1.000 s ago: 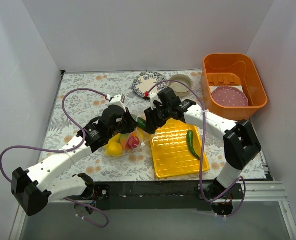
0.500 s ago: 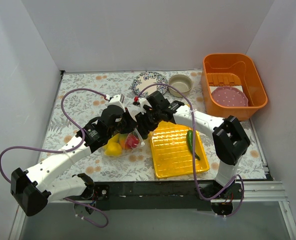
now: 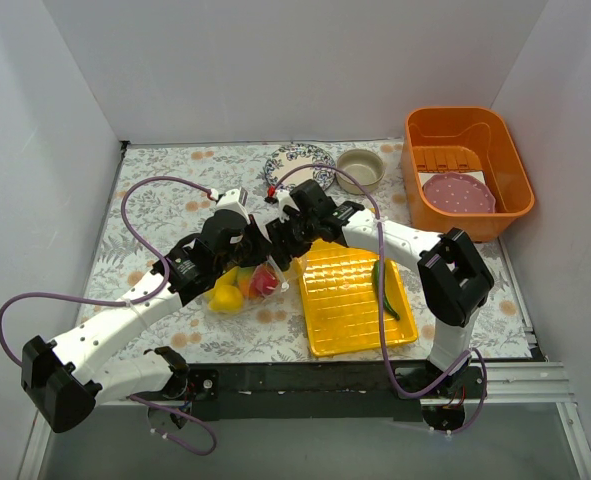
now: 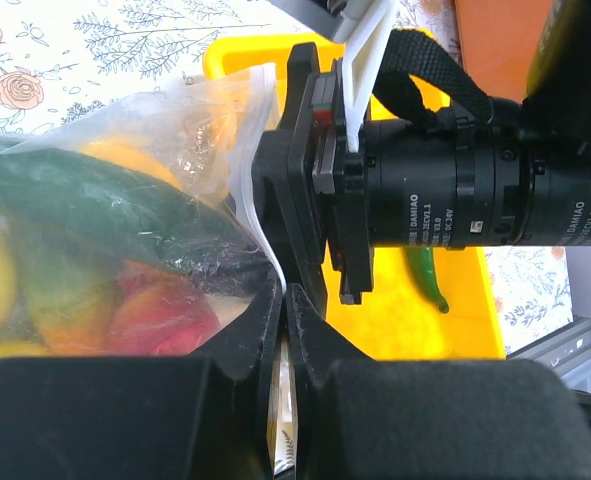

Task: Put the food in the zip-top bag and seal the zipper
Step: Place the fake vegetable in the zipper food storage bag.

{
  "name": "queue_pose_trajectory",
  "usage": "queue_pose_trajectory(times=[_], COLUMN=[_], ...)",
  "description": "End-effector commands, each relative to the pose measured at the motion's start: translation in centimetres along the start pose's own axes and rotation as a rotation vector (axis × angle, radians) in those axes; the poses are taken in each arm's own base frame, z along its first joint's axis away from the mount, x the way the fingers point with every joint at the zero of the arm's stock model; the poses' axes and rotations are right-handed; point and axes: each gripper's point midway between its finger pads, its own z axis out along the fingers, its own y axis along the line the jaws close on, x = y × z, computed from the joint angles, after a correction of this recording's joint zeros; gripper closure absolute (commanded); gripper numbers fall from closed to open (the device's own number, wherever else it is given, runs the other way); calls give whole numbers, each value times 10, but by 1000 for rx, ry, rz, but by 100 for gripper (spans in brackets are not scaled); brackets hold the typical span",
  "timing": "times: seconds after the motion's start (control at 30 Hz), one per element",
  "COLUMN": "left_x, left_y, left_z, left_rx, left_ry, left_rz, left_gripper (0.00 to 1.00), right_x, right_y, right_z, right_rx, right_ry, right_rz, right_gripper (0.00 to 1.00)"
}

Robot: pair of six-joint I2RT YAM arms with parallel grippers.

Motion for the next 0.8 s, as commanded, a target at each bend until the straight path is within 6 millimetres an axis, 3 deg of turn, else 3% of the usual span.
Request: queue_pose_trajectory(times=[0.0, 0.2, 0.37, 0.47, 0.63, 0.77], left_x=[-8, -8, -8, -8, -7, -6], left_y=[-3, -2, -2, -1, 0, -1], left_z=[-8, -8, -9, -9, -7, -7], left_rx=[15, 11, 12, 7, 8, 11], left_ry=[-28, -28, -31, -33, -27, -24], left_rz=[-4, 0, -6, -4, -1, -1], left_gripper=[98, 98, 98, 98, 98, 98], right_x=[-23, -21, -20, -20, -20, -25], right_y=[7, 9, 6, 7, 10, 16], right_z=[0, -4, -9, -13, -16, -17], right_rx=[-15, -25, 2, 6, -5, -32], right_ry=[-93, -99, -113, -120, -131, -147], right_rz=[-10, -34, -35, -41, -43, -53], right_gripper=[42, 36, 36, 42, 63, 67])
